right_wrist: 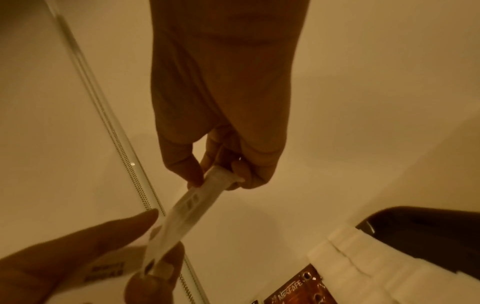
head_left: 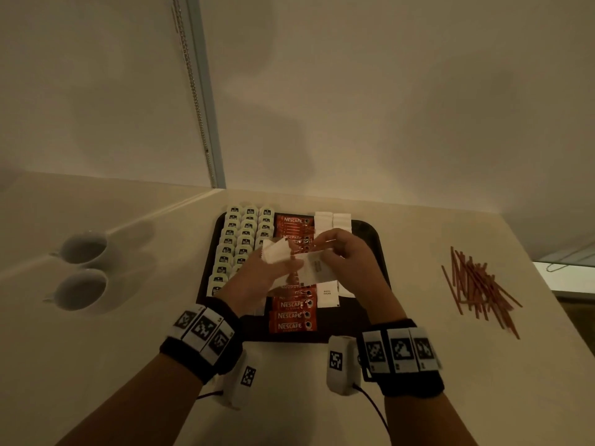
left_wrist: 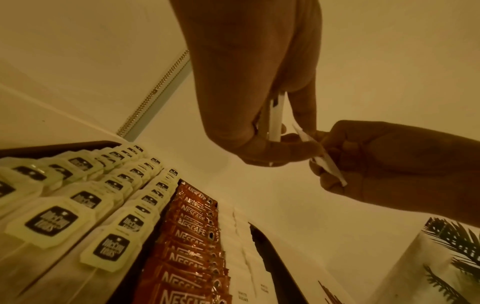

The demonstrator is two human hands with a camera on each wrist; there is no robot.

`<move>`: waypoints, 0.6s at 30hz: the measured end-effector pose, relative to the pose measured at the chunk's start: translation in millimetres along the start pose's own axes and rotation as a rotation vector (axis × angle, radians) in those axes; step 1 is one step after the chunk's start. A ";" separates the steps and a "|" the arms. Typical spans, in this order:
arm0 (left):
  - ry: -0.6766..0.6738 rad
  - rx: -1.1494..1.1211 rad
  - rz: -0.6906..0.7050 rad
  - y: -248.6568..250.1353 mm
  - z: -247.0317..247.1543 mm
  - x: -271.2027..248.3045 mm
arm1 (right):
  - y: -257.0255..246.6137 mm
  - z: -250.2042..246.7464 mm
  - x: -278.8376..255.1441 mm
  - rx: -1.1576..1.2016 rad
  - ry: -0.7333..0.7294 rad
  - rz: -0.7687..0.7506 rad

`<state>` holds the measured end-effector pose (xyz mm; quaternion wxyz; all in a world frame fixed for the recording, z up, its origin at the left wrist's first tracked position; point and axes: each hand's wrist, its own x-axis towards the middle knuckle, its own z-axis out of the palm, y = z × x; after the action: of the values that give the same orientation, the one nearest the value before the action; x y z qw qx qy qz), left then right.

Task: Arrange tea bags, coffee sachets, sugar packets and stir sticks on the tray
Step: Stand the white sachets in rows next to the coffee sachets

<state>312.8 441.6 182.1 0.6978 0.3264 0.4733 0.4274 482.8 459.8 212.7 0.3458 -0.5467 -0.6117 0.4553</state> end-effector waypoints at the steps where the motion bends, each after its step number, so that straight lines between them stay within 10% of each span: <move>1: 0.007 0.029 -0.008 -1.0 0.9 -0.4 | -1.4 0.1 0.8 -0.034 -0.009 -0.020; 10: 0.114 -0.180 0.112 -6.5 8.8 -0.5 | 13.4 21.5 -6.3 0.472 0.006 0.144; 18: 0.013 -0.336 -0.078 -0.3 -6.7 -6.3 | 38.9 -15.1 4.2 0.493 0.188 0.178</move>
<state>305.4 436.1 182.0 0.7556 0.1836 0.4119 0.4751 509.7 466.1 181.2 0.4824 -0.5375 -0.3970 0.5663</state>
